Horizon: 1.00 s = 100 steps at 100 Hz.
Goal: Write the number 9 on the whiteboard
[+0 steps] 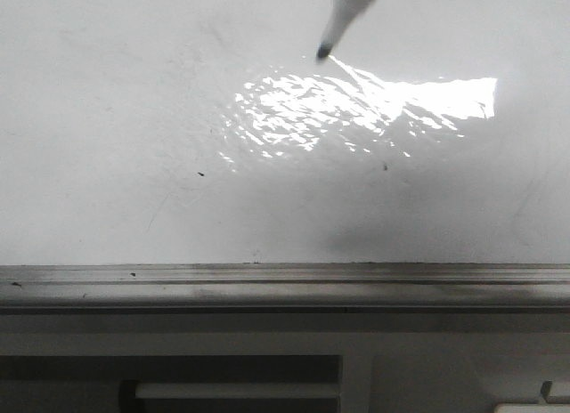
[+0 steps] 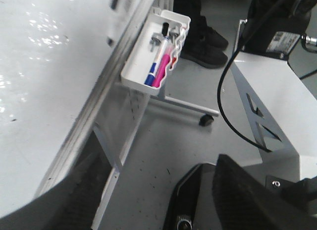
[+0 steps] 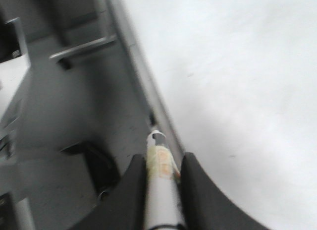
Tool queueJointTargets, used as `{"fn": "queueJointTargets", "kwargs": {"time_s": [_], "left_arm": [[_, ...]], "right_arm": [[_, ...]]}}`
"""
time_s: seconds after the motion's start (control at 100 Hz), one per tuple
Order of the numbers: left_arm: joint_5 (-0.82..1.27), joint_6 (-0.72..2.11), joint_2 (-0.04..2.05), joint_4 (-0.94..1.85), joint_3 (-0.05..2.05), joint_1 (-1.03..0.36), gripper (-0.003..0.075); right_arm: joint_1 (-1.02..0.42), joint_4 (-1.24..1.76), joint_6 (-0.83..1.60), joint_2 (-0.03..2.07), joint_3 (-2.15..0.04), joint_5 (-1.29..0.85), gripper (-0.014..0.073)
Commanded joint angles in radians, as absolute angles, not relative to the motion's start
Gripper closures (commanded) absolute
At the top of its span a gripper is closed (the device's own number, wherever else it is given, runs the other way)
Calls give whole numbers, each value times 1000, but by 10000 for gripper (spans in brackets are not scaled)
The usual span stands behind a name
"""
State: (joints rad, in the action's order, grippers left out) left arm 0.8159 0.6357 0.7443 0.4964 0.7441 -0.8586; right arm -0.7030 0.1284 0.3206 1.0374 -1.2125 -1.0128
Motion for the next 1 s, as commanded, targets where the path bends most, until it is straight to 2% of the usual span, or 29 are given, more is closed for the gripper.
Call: {"fn": "queueJointTargets", "kwargs": {"time_s": [0.0,0.11,0.22,0.36,0.45,0.58,0.71,0.99], "left_arm": [[729,515,665,458,765,-860,343],[646,316,564,349,733,-860,467],[609,165,480,275,691,-860,601],[585,140,407,276,629,-860,694],[557,135,388,283,596,-860,713],[486,111,388,288,560,-860,713],[410,111,388,292,539,-860,713],[406,111,388,294,539,-860,713]], "right_arm": [[-699,-18,183,1000,-1277,-914,631],[-699,-101,93,939,-1220,-767,627],[-699,-204,69,862,-1072,-606,627],[-699,-396,69,794,-835,-411,627],[-699,-398,69,778,-754,-305,627],[-698,-340,68,790,-749,-254,627],[-698,-340,68,827,-753,-249,627],[-622,-342,-11,891,-753,-242,627]]}}
